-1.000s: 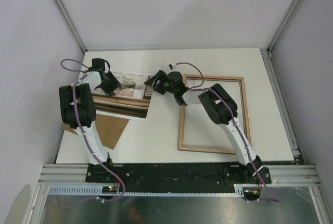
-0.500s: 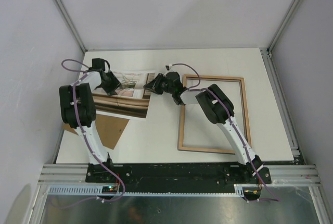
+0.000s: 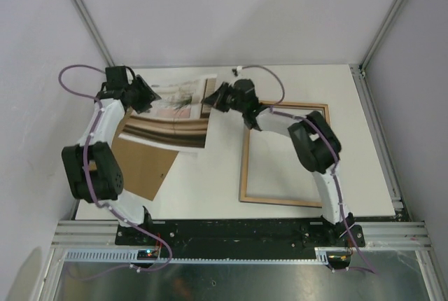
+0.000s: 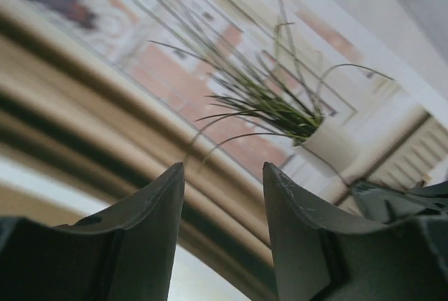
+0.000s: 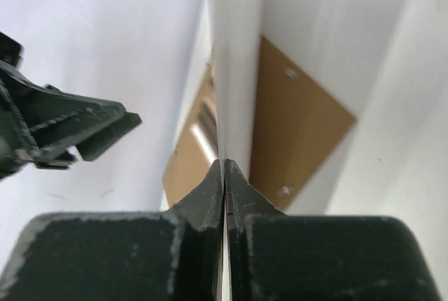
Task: Put the photo into the frame
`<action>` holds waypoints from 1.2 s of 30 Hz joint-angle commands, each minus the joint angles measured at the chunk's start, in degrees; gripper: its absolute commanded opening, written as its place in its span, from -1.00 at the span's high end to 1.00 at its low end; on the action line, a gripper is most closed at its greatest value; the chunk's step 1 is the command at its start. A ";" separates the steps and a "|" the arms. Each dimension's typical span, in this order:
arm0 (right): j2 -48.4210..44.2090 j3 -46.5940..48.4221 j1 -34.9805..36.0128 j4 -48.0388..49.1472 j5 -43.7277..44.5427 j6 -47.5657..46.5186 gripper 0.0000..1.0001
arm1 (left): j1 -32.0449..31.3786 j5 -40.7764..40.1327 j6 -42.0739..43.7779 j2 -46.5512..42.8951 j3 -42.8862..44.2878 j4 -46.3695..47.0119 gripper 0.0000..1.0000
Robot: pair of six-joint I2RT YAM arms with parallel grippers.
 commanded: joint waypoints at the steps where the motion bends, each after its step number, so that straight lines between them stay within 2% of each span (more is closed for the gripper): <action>1: -15.24 -1.75 -3.19 -5.01 1.87 -6.60 1.00 | -0.54 3.68 -1.69 -8.10 1.07 0.66 -0.08; 8: -37.04 -4.72 -10.86 -26.29 4.81 -20.10 1.00 | -3.45 5.52 -2.74 -11.23 1.30 0.66 -0.09; 13: -53.69 -0.64 -19.26 -45.83 8.03 -33.55 1.00 | -6.09 5.70 -2.92 -10.89 1.98 0.87 -0.09; 16: -61.20 3.04 -20.02 -55.76 14.43 -43.19 1.00 | -8.79 5.93 -3.22 -9.45 2.72 1.26 -0.10; 19: -67.12 4.74 -16.32 -62.58 23.36 -49.81 1.00 | -11.78 7.58 -3.38 -6.60 3.74 1.67 -0.10; 22: -70.74 3.99 -10.01 -65.66 34.14 -52.60 1.00 | -17.50 8.71 -0.80 -2.52 5.40 1.76 -0.12; 25: -72.40 1.81 -6.82 -65.66 39.68 -53.54 1.00 | -24.69 4.91 0.82 1.94 5.99 1.65 -0.12; 31: -71.27 2.47 -6.14 -65.78 43.55 -55.55 1.00 | -34.86 -3.74 4.52 11.52 9.37 0.06 -0.12; 36: -70.68 2.55 -6.30 -65.41 44.63 -56.88 1.00 | -39.62 -8.87 7.00 16.83 12.77 -1.44 -0.12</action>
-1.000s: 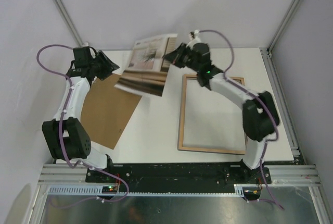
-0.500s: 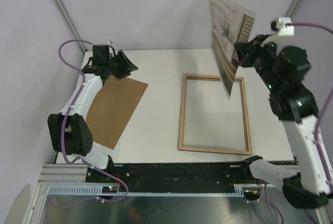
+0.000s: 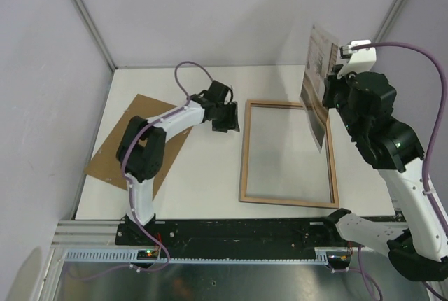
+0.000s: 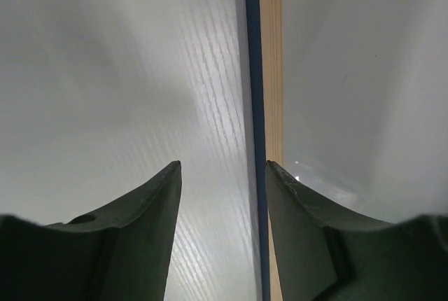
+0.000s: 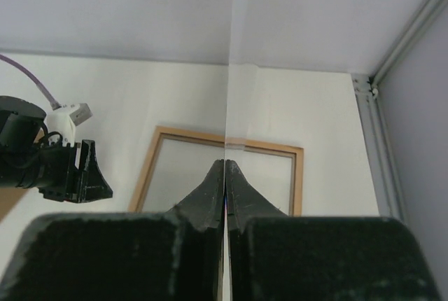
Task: Put the photo into the frame
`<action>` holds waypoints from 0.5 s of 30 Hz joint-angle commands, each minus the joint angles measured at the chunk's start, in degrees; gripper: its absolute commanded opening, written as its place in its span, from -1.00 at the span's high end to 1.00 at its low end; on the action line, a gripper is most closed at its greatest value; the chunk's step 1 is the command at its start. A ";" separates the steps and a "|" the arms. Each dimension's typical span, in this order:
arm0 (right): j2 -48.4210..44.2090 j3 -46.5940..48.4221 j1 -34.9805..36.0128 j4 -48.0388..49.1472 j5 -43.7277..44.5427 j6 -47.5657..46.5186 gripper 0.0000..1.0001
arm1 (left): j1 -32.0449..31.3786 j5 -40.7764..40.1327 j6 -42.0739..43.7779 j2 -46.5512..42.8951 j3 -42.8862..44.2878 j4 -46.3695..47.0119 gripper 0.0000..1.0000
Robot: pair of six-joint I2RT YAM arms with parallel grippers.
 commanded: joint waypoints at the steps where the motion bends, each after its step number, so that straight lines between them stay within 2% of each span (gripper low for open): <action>1: -0.57 0.49 0.15 0.57 3.58 -2.70 1.00 | -2.57 -6.85 4.19 2.10 5.28 -1.43 -0.13; 15: -0.79 1.63 -1.00 0.23 2.31 -2.62 1.00 | -8.95 -10.15 6.74 12.40 14.67 -4.45 -0.17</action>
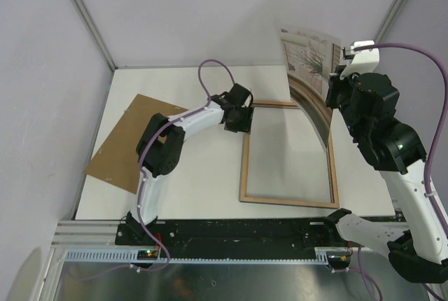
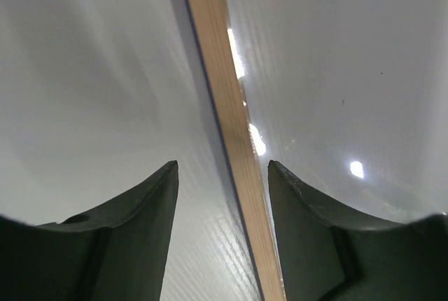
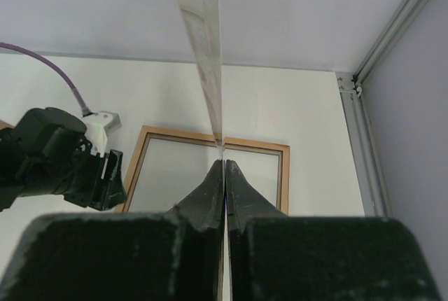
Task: Put the photo into the frame
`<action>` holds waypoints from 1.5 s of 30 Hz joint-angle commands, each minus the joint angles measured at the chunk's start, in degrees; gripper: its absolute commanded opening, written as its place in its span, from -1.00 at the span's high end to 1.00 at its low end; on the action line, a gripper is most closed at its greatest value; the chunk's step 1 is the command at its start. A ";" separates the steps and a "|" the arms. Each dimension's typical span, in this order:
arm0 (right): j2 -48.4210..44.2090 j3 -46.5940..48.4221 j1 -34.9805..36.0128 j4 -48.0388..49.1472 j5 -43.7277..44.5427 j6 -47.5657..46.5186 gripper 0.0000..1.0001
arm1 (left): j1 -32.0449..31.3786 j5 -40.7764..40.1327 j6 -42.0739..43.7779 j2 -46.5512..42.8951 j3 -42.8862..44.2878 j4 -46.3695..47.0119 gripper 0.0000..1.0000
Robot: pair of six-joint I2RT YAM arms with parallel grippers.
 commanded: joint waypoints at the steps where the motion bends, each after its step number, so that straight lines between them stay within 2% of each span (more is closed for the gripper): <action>1: -0.98 2.23 -0.62 1.13 0.28 -0.90 1.00 | -1.56 -1.70 1.69 2.51 3.72 -1.07 -0.17; 7: -1.12 2.71 -1.17 0.52 -0.51 -0.62 1.00 | -2.05 -3.49 1.02 4.51 4.61 -1.30 -0.07; 15: -1.07 2.09 -1.46 0.43 -1.14 -0.59 1.00 | -1.20 -6.14 0.27 3.25 2.29 -1.22 0.27; 21: 0.10 2.06 -1.74 1.32 -1.79 -1.21 1.00 | 1.69 -6.11 -0.35 1.02 -1.78 -1.17 0.52; 27: 3.11 0.85 -1.22 4.97 -0.22 -2.18 1.00 | 5.91 -5.28 0.89 -2.44 -6.34 -0.95 0.60; 29: 4.34 0.40 0.65 6.70 1.79 -3.78 1.00 | 7.93 -4.18 1.32 -3.57 -8.04 -0.93 0.61; 32: 7.24 0.44 7.31 9.42 6.97 -8.43 1.00 | 10.31 -2.87 1.44 -5.59 -10.81 -0.91 0.62; 37: 14.56 -0.98 21.32 12.73 18.38 -16.91 1.00 | 12.41 -2.49 0.73 -8.34 -14.96 -0.65 0.61; 38: 15.70 -1.56 23.13 12.79 19.87 -17.48 1.00 | 12.69 -1.80 0.48 -8.71 -15.52 -0.57 0.55; 40: 17.48 -3.34 26.12 12.51 21.29 -17.23 1.00 | 13.36 -1.20 -0.23 -10.04 -16.53 -0.42 0.33; 45: 19.60 -7.60 31.97 11.08 18.25 -12.61 1.00 | 16.83 1.93 -2.03 -14.48 -17.80 0.03 -0.09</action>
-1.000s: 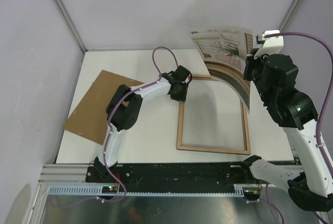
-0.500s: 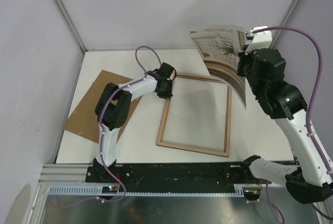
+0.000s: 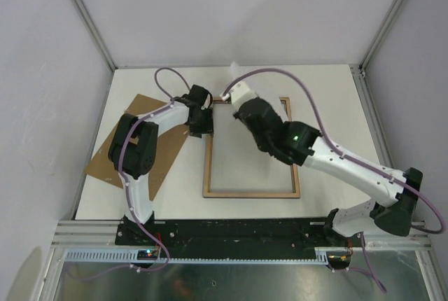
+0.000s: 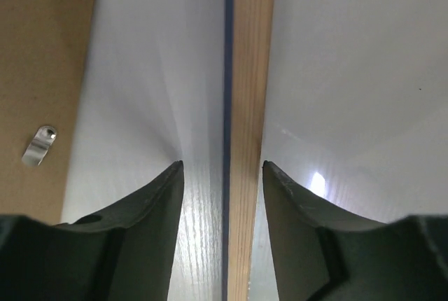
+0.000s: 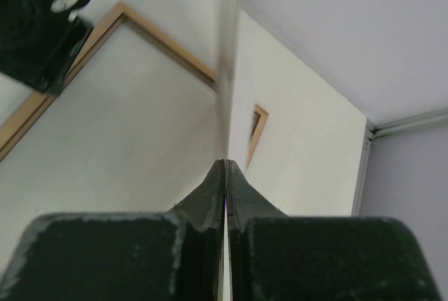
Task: Put the photo into the frame
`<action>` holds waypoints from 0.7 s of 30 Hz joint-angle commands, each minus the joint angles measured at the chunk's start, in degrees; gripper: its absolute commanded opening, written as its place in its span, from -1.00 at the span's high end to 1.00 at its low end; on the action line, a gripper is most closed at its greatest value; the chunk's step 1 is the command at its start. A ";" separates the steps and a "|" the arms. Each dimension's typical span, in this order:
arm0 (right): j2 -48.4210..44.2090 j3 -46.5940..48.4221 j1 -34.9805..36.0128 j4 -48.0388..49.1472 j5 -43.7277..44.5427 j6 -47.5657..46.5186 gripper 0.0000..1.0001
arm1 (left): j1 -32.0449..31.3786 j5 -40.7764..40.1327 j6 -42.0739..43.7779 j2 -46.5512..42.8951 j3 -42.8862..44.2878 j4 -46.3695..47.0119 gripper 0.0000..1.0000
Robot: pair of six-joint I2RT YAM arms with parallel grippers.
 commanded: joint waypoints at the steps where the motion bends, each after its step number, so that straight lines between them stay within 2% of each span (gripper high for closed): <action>1: 0.44 -2.14 4.44 0.53 0.95 2.39 1.00 | 3.47 3.72 -1.89 -6.72 -0.99 -0.27 -0.12; 7: 5.58 -5.18 11.42 0.41 -4.52 8.47 1.00 | 9.31 5.05 -5.74 -12.67 -4.08 0.69 -0.35; 16: 12.59 -11.11 15.37 3.14 -9.65 15.65 1.00 | 15.85 8.16 -7.60 -16.09 -11.53 3.51 -0.37; 18: 12.64 -12.27 15.35 3.25 -10.95 16.84 0.89 | 16.19 9.63 -7.66 -16.27 -12.48 4.14 -0.37; 21: 11.62 -13.70 15.27 3.86 -13.65 18.29 0.63 | 16.27 12.64 -8.48 -16.18 -13.94 5.21 -0.37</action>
